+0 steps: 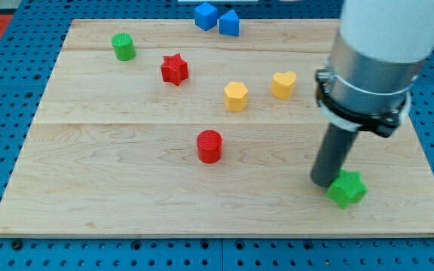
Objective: Place green circle to the top of green star
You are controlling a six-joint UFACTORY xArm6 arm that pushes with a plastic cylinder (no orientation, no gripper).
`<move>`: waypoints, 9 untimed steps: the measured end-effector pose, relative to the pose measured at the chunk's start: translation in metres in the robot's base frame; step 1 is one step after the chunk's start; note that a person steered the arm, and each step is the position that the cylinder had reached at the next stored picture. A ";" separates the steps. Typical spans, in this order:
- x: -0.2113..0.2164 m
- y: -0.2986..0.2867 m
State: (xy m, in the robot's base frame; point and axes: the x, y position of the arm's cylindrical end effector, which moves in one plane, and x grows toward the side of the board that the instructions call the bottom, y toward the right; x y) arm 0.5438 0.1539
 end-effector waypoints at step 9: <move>-0.293 -0.299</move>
State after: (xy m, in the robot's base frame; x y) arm 0.2506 -0.1448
